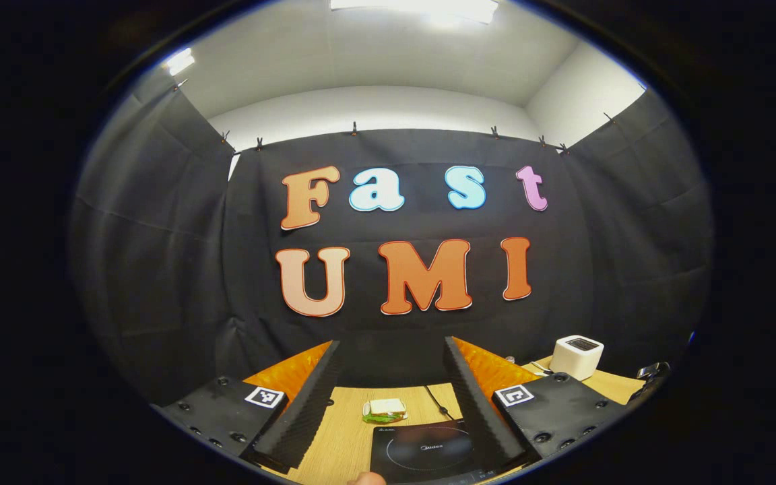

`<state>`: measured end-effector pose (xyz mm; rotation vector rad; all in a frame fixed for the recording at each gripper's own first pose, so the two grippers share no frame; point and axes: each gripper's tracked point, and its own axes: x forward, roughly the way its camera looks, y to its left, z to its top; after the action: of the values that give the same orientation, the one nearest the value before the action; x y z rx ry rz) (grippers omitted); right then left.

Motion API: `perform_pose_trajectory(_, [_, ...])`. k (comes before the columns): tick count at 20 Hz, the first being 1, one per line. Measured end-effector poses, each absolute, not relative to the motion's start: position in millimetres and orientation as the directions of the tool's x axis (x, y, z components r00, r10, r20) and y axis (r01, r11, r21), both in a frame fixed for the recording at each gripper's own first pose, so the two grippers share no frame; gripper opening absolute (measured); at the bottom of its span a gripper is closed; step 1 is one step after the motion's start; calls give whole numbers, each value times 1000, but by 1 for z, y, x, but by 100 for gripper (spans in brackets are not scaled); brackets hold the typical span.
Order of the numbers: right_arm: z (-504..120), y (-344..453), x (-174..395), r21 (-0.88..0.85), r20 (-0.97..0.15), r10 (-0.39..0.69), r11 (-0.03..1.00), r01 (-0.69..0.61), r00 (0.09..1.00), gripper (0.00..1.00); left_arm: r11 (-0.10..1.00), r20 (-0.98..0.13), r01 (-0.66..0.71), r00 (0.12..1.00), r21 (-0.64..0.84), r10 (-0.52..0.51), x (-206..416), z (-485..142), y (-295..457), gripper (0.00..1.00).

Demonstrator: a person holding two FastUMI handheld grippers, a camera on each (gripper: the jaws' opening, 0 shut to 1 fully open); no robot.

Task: First push the handle of the pot to place it horizontally, then grasp the pot with both hands and set it on the induction cooktop.

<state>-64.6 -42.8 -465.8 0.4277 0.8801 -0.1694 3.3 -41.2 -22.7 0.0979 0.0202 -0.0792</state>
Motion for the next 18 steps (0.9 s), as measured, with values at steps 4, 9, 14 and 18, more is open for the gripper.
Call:
perform_pose_trajectory(4, [-469, -66, -53, 292, -774, -11, 881, 372, 633, 0, 992, -22, 81, 997, 101, -79, 6, -20, -44, 99])
perform_pose_trajectory(9, [-472, -92, -38, 309, -772, -40, 848, 431, 634, 0, 991, -31, 91, 996, 102, -88, 10, -23, -50, 99])
perform_pose_trajectory(14, [-475, -112, -24, 313, -774, -66, 824, 472, 630, 0, 990, -38, 97, 995, 106, -93, 18, -26, -55, 99])
perform_pose_trajectory(18, [-478, -125, -10, 317, -773, -80, 811, 492, 629, 0, 990, -46, 104, 994, 99, -99, 26, -31, -56, 99])
